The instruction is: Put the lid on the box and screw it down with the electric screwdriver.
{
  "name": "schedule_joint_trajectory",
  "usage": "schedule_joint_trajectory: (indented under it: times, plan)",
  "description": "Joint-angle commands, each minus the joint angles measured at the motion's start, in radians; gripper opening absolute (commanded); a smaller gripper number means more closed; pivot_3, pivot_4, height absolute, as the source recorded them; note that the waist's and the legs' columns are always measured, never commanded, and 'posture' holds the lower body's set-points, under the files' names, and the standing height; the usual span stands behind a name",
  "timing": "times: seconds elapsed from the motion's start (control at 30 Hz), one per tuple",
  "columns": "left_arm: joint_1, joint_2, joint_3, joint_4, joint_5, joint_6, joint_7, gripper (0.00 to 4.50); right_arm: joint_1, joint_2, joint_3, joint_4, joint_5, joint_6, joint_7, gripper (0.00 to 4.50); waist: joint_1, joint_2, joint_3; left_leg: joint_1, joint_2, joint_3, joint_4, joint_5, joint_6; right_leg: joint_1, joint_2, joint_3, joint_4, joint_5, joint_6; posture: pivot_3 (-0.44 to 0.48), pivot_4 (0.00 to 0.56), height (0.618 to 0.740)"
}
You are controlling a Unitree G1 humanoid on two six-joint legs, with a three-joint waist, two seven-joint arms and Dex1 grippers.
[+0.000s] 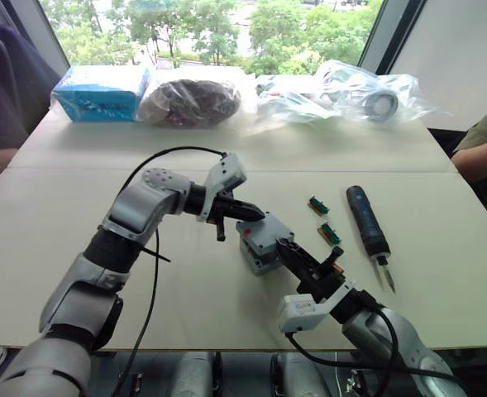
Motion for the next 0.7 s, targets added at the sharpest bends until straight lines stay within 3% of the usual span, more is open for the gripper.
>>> schedule_joint_trajectory:
  times: [0.03, 0.3, 0.7]
  plan:
    - [-0.016, -0.001, 0.01, -0.023, 0.013, -0.019, -0.006, 0.09, 0.002, 0.017, -0.011, -0.009, -0.016, -0.019, 0.0, 0.11, -0.001, 0.0, 0.0, 0.0, 0.0, 0.0, 0.0, 0.0, 0.0, 0.0, 0.0, 0.0, 0.0, 0.0, 0.0, 0.0, 0.15, 0.74]
    - [-0.009, -0.001, -0.073, 0.012, 0.117, -0.125, -0.034, 0.09, 0.039, 0.038, -0.011, 0.001, -0.045, -0.017, 0.021, 0.11, 0.0, 0.0, 0.0, 0.002, 0.0, 0.0, 0.0, 0.0, 0.0, 0.002, 0.0, 0.0, 0.0, 0.0, 0.0, 0.0, 0.15, 0.74]
    - [-0.011, -0.041, -0.072, 0.032, 0.155, -0.158, -0.034, 0.09, 0.052, 0.061, -0.029, 0.01, -0.078, -0.014, 0.031, 0.11, 0.001, 0.0, 0.0, 0.002, 0.0, -0.001, 0.0, 0.0, 0.0, 0.003, 0.0, -0.001, 0.0, 0.0, 0.0, 0.0, 0.15, 0.74]
